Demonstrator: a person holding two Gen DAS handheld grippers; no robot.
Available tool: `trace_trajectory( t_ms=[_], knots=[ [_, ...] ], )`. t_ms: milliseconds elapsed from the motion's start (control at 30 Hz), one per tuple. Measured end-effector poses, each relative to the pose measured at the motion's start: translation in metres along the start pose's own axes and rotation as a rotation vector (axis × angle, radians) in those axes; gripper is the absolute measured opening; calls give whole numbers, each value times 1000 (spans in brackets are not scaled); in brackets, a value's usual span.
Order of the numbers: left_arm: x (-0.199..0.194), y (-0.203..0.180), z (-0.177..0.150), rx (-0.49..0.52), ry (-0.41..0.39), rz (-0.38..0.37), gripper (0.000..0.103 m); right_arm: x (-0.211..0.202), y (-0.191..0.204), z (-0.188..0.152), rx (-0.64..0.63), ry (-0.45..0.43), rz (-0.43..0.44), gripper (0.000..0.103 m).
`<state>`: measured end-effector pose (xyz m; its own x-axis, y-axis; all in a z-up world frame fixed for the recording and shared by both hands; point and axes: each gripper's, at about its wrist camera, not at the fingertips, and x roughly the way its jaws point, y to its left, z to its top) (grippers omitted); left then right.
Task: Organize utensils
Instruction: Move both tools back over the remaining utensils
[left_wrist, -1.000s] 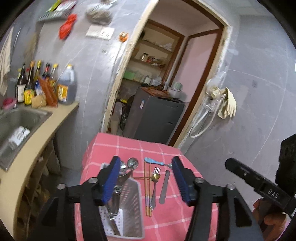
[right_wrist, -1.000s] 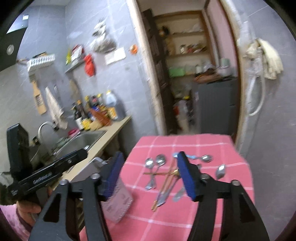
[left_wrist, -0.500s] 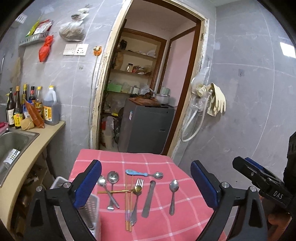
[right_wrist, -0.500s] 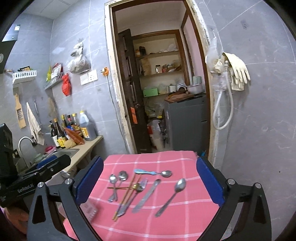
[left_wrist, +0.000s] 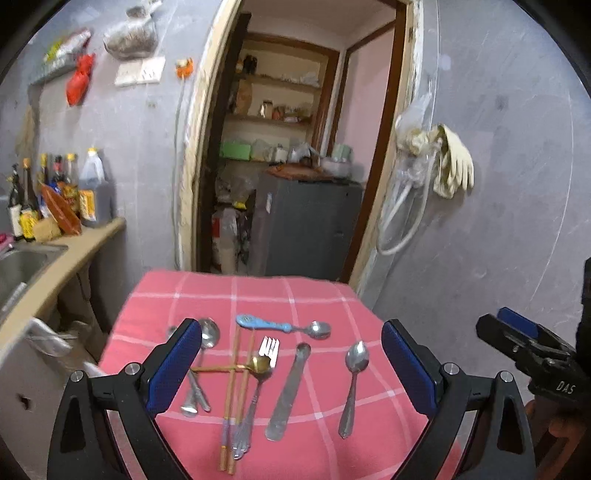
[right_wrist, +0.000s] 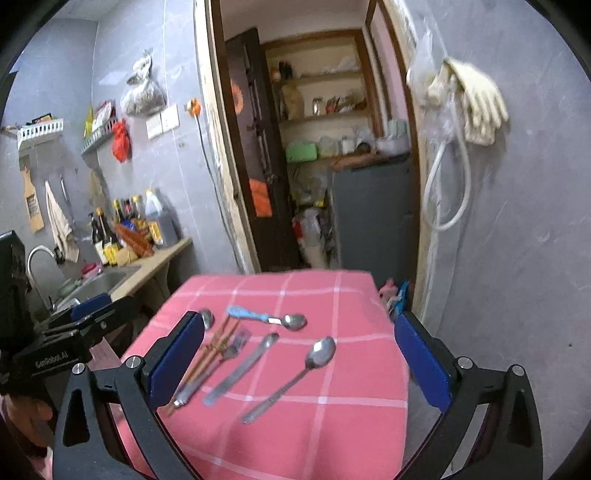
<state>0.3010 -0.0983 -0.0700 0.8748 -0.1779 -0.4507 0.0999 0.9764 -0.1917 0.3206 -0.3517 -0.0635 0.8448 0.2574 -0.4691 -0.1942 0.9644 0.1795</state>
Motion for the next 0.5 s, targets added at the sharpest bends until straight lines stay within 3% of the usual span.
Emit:
trace_trajectory(
  t_ms=[233,300,367,500],
  knots=[
    [58,0,-19,22,97,-5,97,61,-30,-26,34,110,47,99],
    [75,4,-24,26,126,4,94,78,-35,-33,43,143,59,90],
    [89,8,-30,29,157,22,86,97,-40,-39,55,179,69,75],
    [120,14,-41,37,227,70,75,127,-43,-52,73,239,92,63]
  ],
)
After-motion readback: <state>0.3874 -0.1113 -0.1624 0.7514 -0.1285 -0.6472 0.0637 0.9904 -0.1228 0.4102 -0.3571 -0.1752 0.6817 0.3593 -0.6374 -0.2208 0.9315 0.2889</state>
